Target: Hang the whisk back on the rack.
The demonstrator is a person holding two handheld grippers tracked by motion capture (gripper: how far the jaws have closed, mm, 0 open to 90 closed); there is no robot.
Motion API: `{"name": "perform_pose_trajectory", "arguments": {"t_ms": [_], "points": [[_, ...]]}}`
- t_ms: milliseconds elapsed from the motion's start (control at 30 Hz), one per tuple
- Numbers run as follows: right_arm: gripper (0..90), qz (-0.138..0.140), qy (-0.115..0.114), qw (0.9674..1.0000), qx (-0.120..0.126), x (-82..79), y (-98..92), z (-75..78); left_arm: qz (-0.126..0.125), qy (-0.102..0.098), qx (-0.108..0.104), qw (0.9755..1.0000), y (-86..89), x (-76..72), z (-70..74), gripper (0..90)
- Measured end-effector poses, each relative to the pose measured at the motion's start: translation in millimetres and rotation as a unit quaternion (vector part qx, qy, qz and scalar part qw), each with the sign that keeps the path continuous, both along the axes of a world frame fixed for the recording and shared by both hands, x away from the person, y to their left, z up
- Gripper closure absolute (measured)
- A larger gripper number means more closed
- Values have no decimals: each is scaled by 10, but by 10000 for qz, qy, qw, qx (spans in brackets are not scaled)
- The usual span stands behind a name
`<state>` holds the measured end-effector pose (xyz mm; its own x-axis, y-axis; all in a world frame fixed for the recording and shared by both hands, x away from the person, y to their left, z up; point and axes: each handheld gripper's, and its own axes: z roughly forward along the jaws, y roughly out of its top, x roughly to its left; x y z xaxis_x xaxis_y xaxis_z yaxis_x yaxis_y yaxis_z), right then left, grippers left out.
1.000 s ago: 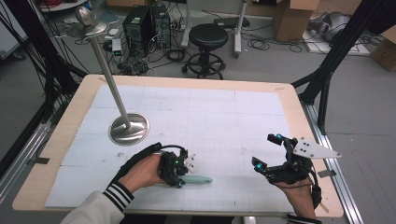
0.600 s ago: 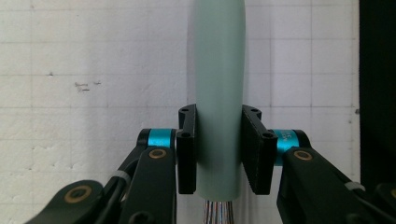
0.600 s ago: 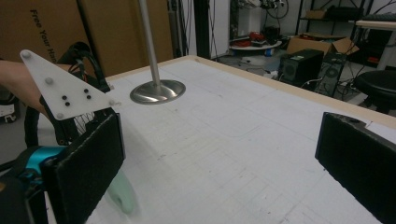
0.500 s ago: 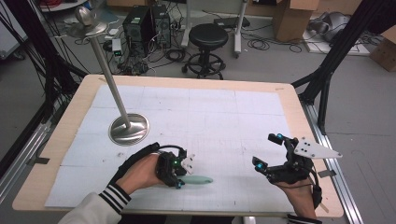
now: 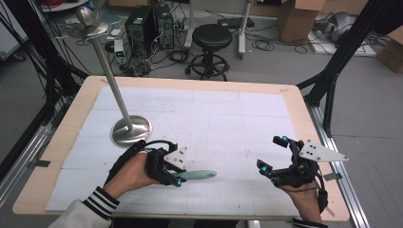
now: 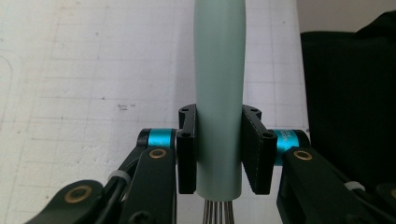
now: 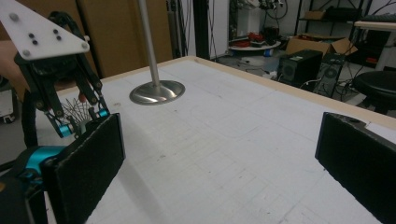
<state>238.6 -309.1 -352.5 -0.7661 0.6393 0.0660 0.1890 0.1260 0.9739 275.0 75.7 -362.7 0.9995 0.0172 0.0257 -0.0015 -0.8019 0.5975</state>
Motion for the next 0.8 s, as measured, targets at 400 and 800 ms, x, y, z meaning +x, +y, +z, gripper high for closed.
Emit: {"name": "perform_pose_trajectory", "arguments": {"t_ms": [400,800], "points": [[3,-4,30,10000,-14,12,3,-15,227,-214,-689,9971,328,-42,281,700],[3,-13,23,10000,-15,4,4,-11,446,-319,-1273,9903,632,-76,529,699]]}}
